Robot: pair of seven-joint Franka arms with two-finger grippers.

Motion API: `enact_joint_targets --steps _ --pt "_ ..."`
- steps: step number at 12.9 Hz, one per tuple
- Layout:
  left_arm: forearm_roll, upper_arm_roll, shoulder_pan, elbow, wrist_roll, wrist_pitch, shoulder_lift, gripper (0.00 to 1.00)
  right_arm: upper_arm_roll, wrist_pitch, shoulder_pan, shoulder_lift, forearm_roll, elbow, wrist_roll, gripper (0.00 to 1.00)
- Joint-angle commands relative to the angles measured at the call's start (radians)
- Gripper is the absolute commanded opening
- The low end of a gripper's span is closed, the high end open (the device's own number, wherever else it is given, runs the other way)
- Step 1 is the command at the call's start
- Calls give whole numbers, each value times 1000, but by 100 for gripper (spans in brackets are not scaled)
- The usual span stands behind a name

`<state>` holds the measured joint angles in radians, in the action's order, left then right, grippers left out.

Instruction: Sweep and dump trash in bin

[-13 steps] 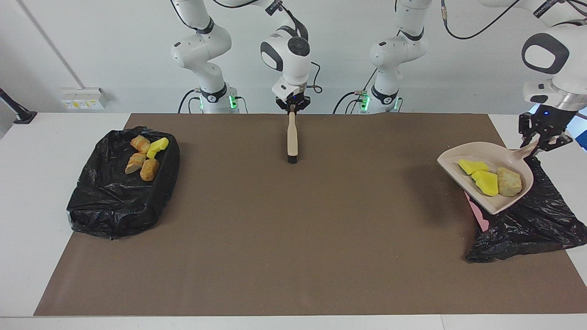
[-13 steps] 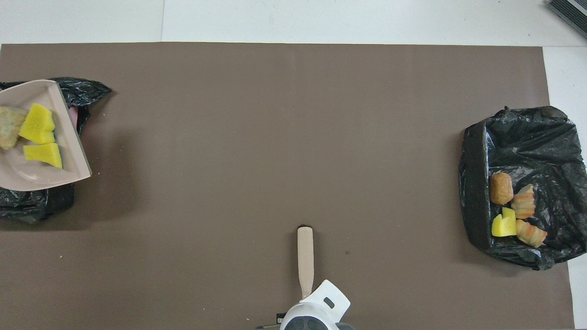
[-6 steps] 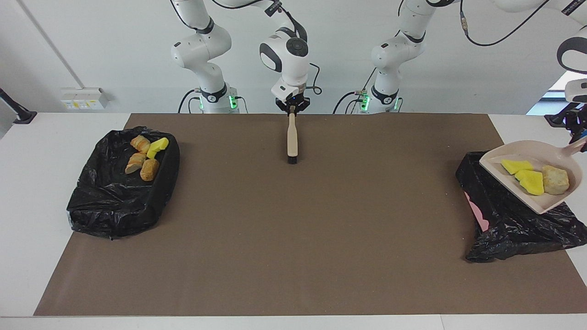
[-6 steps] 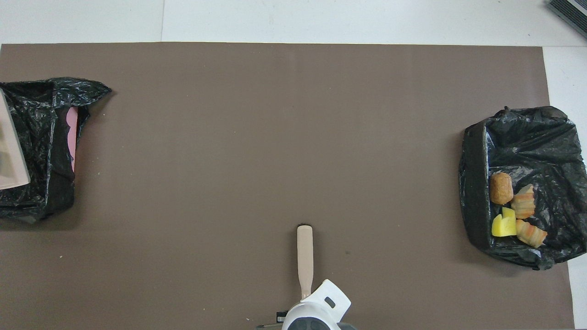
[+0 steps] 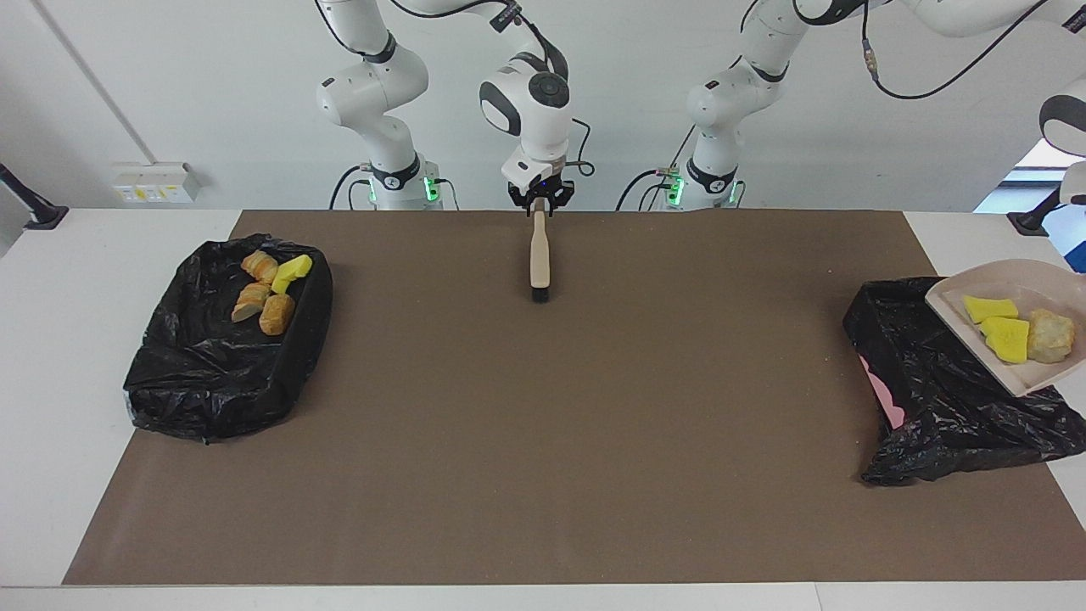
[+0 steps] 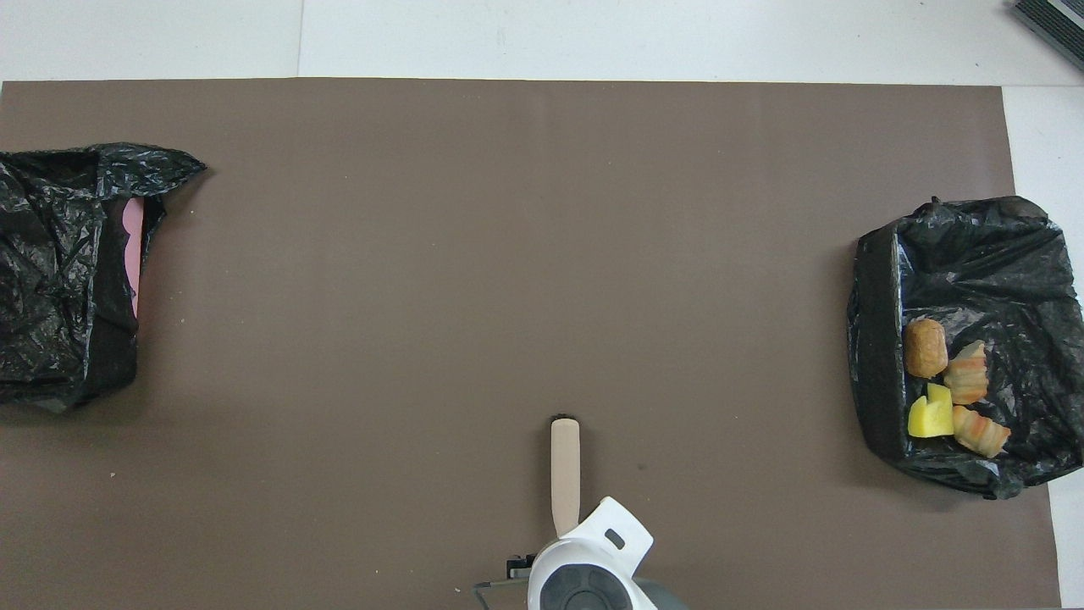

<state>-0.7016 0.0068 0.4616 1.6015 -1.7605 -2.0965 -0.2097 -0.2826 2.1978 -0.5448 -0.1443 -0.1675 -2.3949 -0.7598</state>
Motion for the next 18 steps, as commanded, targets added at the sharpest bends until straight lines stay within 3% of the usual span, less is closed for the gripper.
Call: enact_joint_targets --steps 1,5,9,13,15,18 --pt "-77 2 -11 -25 -13 64 -1 0 -3 5 101 5 48 52 43 100" --pt "-119 1 -26 -29 -14 102 10 0 0 -50 201 -5 100 137 56 100" --pt "-105 -8 -29 -25 -5 122 85 0 2 -143 276 -8 105 250 74 100" --pt "19 -10 -52 20 137 216 139 0 2 -242 374 -8 105 377 190 100" --pt "130 -10 -79 95 238 256 183 0 19 -295 408 -8 106 430 255 100" --pt "261 -11 -183 282 456 251 283 0 141 -358 417 -14 108 500 316 100"
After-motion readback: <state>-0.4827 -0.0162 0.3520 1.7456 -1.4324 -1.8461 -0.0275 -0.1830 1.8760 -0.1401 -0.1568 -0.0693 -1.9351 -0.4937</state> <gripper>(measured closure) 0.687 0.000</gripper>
